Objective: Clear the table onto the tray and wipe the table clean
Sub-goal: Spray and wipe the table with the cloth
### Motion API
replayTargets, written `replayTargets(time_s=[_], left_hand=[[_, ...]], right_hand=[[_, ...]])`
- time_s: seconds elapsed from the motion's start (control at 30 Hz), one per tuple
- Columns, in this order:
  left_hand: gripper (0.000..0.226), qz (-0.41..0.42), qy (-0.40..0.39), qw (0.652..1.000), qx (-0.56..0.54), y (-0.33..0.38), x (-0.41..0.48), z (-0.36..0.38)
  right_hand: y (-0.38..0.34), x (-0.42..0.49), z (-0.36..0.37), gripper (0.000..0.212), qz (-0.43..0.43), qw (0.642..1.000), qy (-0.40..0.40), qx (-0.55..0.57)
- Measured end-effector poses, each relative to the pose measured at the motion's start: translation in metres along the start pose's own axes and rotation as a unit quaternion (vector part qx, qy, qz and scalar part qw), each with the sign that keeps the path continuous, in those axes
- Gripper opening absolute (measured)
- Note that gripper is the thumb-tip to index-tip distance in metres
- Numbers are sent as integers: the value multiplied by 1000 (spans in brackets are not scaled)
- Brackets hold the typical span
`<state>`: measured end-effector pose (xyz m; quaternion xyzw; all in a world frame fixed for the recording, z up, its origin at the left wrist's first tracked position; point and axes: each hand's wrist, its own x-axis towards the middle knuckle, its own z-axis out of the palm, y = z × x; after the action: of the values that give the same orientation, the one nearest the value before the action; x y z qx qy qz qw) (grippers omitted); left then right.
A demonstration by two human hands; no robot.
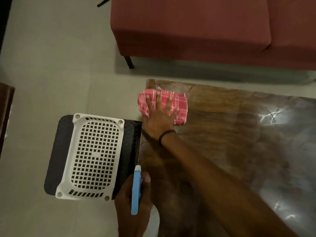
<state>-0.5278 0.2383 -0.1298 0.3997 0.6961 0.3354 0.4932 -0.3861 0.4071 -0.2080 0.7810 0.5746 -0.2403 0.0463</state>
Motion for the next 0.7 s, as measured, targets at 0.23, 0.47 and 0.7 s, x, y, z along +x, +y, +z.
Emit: replayTargets(time_s=[0.23,0.47,0.7], left_hand=[[68,25,-4,1000,11,-17,-11,3],[80,60,4,998,8,-19,-23,-7],[48,90,-22,996,5,-28,-34,-10]], right_hand=[[4,48,-18,68,-37,999,-10,-6],[27,-51,13,68,-128,991,-11,-33],[14,44,-17,67,-27,999,-7,-31]])
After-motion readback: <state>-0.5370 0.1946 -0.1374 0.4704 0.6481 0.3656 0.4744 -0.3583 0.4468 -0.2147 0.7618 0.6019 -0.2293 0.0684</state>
